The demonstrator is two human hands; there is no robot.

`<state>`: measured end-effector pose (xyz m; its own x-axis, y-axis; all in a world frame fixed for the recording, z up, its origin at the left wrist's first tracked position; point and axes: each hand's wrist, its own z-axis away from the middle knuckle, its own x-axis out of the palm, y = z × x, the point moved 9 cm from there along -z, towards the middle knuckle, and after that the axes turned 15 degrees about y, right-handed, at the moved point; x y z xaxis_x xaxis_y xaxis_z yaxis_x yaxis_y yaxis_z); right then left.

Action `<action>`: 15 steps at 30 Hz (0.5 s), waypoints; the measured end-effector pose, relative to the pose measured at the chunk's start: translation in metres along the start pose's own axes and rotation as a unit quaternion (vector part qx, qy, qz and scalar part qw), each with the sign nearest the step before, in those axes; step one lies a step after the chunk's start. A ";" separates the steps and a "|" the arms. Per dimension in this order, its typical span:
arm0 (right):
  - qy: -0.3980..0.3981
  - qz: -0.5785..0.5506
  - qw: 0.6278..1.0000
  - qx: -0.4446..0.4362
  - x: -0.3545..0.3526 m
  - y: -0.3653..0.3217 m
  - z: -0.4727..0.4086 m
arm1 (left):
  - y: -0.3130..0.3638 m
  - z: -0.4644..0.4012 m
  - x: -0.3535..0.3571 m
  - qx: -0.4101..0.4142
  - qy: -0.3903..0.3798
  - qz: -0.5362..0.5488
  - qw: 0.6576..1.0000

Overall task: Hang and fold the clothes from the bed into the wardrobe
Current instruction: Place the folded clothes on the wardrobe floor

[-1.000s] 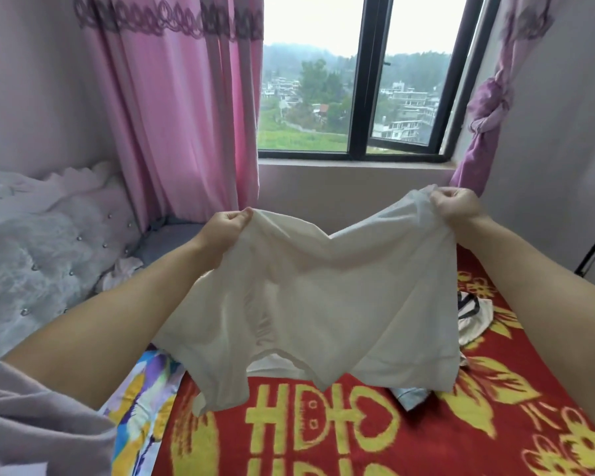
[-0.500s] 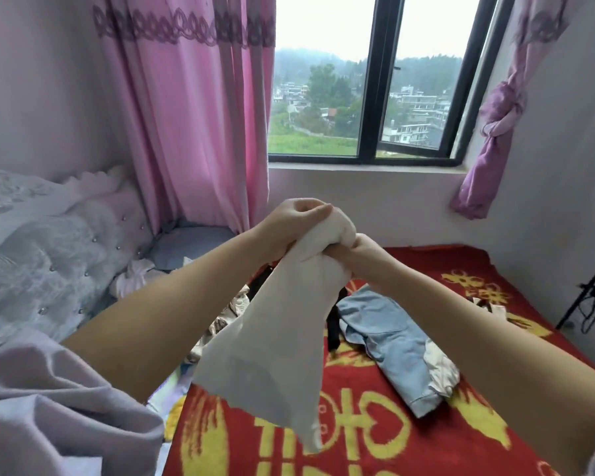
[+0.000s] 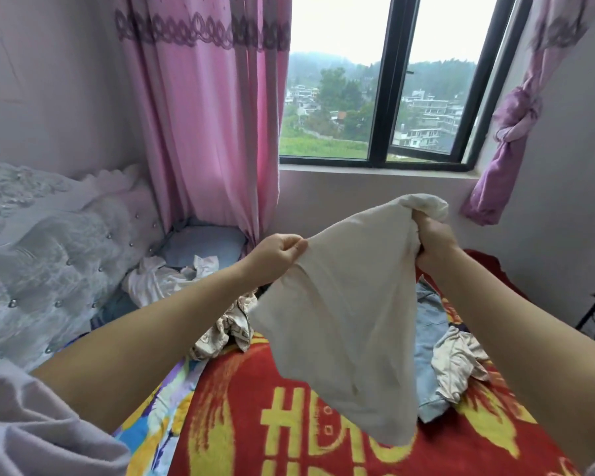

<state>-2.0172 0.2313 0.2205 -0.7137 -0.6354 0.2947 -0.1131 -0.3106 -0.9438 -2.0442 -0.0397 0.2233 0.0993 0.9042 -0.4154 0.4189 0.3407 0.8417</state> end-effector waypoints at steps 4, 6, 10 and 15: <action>-0.061 0.159 0.985 -0.033 0.002 0.003 0.011 | 0.028 -0.006 -0.003 -0.029 0.057 0.110 0.992; -0.092 0.304 0.944 -0.091 0.012 0.000 0.026 | 0.040 -0.013 0.001 -0.071 0.085 0.187 0.976; -0.335 0.334 0.879 -0.063 0.055 0.011 0.104 | 0.048 -0.024 0.018 -0.123 0.091 0.212 0.965; -0.318 0.358 0.858 -0.186 0.081 0.025 0.133 | 0.052 -0.021 0.020 -0.125 0.099 0.192 0.968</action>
<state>-1.9858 0.0780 0.2405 -0.1842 -0.8638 -0.4690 -0.0999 0.4911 -0.8653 -2.0391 0.0016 0.2658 0.0184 0.9998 -0.0016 0.1519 -0.0012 0.9884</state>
